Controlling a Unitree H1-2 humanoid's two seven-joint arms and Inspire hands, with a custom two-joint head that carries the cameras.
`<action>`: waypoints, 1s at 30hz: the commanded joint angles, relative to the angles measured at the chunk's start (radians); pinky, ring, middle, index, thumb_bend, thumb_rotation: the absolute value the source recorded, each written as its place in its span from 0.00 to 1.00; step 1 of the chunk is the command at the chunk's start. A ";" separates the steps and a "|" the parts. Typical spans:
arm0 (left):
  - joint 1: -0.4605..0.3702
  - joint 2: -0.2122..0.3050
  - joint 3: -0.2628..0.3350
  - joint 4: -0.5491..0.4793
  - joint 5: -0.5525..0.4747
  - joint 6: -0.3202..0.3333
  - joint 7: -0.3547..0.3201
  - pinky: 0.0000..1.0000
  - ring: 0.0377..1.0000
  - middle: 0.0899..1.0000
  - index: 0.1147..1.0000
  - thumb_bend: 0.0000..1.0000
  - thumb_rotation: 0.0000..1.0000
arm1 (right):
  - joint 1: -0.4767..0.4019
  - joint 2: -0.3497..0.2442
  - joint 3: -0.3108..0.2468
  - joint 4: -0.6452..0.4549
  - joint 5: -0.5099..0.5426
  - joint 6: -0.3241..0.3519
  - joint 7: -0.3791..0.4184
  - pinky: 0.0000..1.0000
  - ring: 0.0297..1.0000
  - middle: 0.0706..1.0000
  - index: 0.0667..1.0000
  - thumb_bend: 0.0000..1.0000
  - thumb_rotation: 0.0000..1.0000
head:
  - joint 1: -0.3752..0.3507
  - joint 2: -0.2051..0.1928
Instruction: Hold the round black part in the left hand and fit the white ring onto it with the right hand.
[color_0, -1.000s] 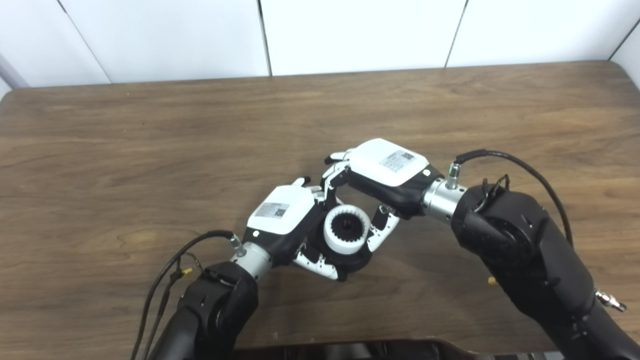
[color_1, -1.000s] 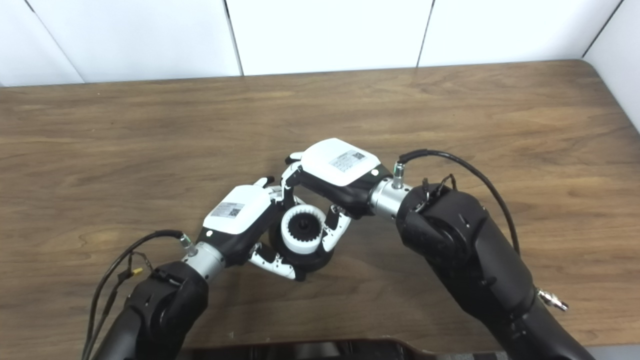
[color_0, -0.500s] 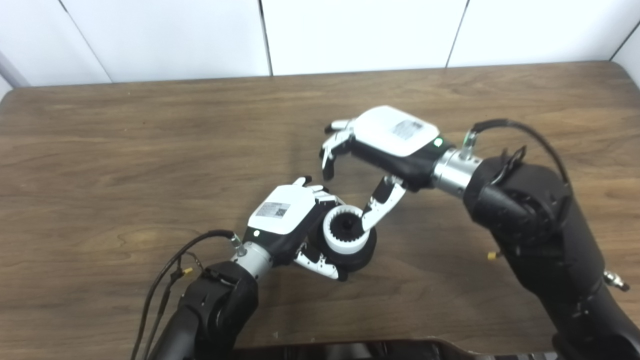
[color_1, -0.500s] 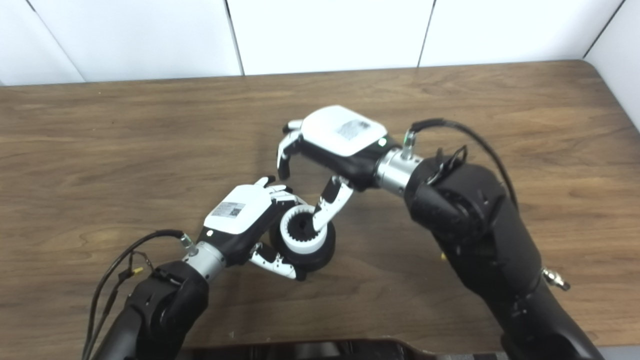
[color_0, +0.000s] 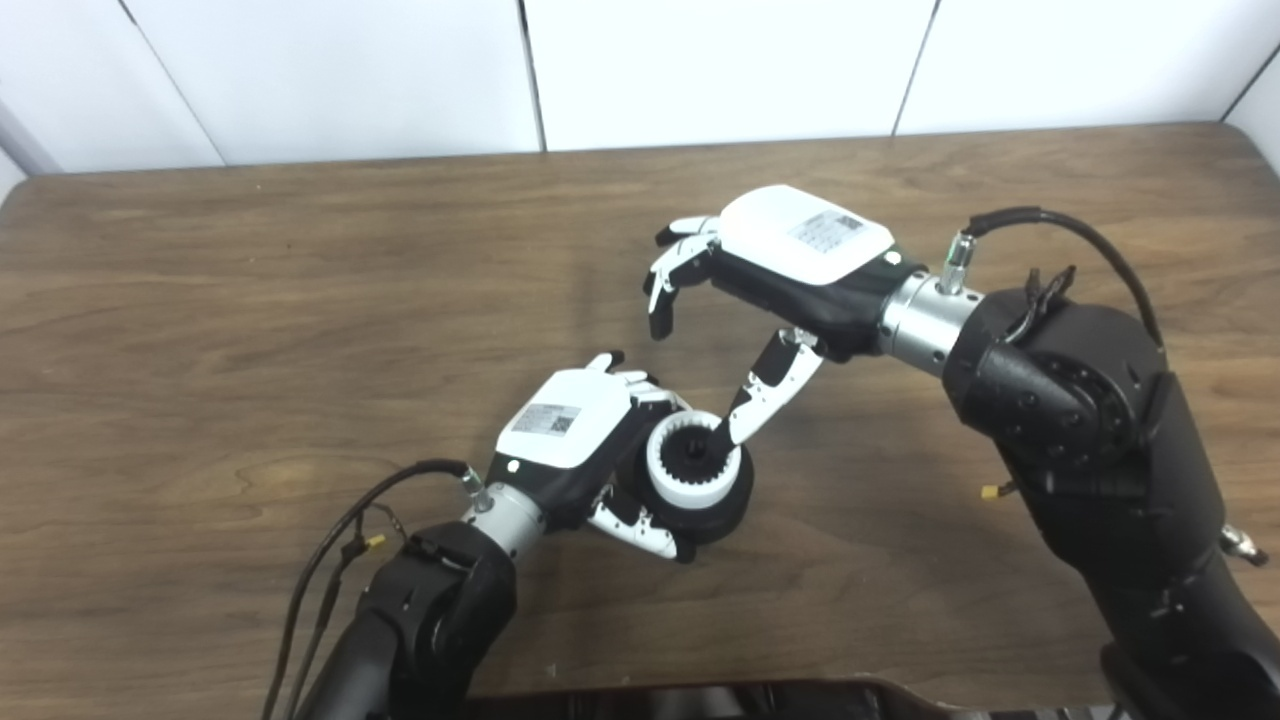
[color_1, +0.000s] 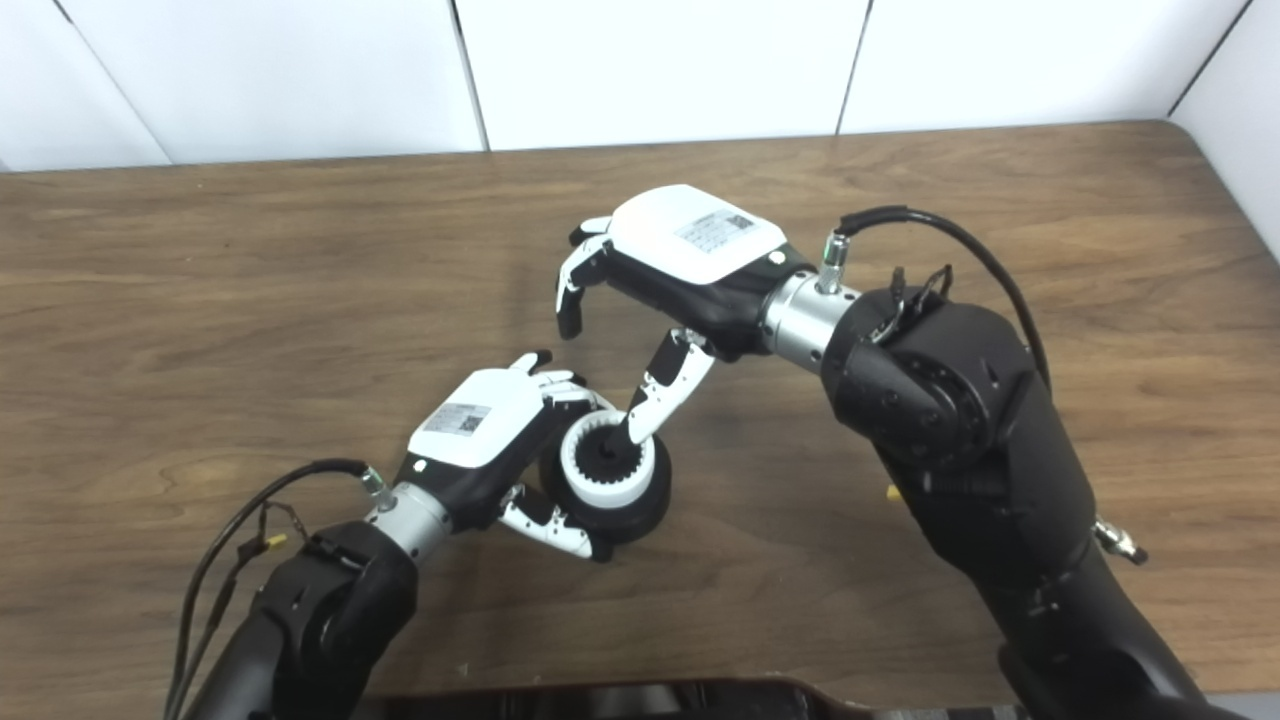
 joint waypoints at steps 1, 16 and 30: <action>0.002 0.016 -0.004 0.041 0.023 -0.005 -0.004 1.00 0.86 0.74 0.41 0.53 0.07 | -0.032 -0.012 -0.019 -0.029 0.002 0.002 -0.012 0.85 0.90 0.77 0.58 1.00 0.32 | 0.001 0.001; -0.016 0.022 0.000 0.007 0.076 0.027 -0.074 0.97 0.82 0.77 0.72 1.00 0.36 | -0.019 -0.010 -0.022 -0.023 -0.007 0.003 -0.022 0.85 0.90 0.77 0.59 1.00 0.30 | -0.003 -0.003; -0.032 0.022 0.024 -0.018 0.069 0.043 -0.163 1.00 0.85 0.83 0.82 1.00 0.38 | -0.017 -0.006 -0.023 -0.014 -0.009 0.006 -0.024 0.85 0.91 0.77 0.59 1.00 0.31 | -0.001 -0.001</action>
